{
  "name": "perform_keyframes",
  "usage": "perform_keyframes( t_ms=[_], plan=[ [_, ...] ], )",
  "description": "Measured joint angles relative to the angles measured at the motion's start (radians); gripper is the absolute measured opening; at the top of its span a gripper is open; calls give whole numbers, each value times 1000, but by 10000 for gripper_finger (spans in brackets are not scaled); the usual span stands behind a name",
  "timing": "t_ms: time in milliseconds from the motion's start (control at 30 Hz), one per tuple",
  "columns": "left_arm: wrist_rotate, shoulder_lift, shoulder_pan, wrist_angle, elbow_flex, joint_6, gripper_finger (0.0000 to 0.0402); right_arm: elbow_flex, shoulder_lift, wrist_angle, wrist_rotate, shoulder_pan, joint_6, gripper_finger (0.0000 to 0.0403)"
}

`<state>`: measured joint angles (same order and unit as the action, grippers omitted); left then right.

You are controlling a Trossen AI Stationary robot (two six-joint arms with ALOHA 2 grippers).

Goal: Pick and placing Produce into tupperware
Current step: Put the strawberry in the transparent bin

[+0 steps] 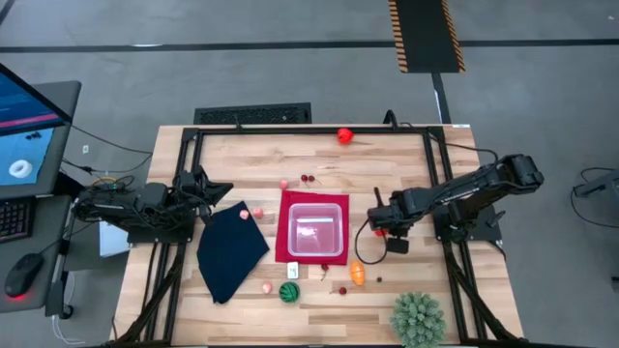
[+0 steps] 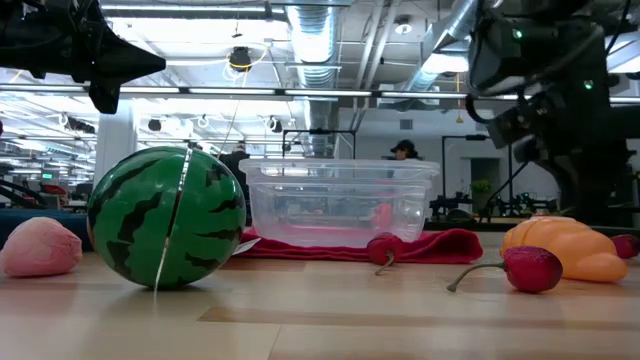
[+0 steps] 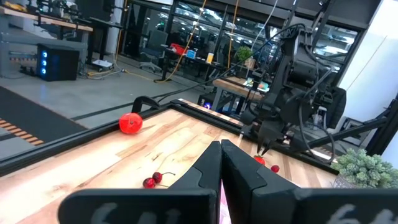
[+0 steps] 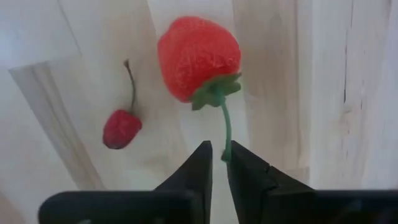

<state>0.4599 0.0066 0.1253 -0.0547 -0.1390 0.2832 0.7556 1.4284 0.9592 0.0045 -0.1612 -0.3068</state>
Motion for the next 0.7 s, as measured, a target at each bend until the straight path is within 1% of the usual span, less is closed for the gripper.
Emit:
perform_keyframes(
  t_ms=[133, 333, 433, 533, 600, 633, 700],
  plan=[
    [0, 0, 0, 0, 0, 0, 0, -7, 0, -3, 19, -7, 0, 57],
    [0, 0, 0, 0, 0, 0, 0, -7, 0, -10, 20, -15, 15, 17],
    [0, 0, 0, 0, 0, 0, 0, -7, 0, -11, 22, -15, 16, 19],
    [0, 0, 0, 0, 0, 0, 0, -7, 0, -11, 22, -15, 16, 41],
    [0, 0, 0, 0, 0, 0, 0, -7, 0, -10, 21, -15, 16, 48],
    [0, 0, 0, 0, 0, -1, 0, -7, 0, -10, 20, -15, 15, 46],
    [0, 0, 0, 0, 0, -4, 0, -7, 0, -10, 19, -15, 16, 29]
  ],
)
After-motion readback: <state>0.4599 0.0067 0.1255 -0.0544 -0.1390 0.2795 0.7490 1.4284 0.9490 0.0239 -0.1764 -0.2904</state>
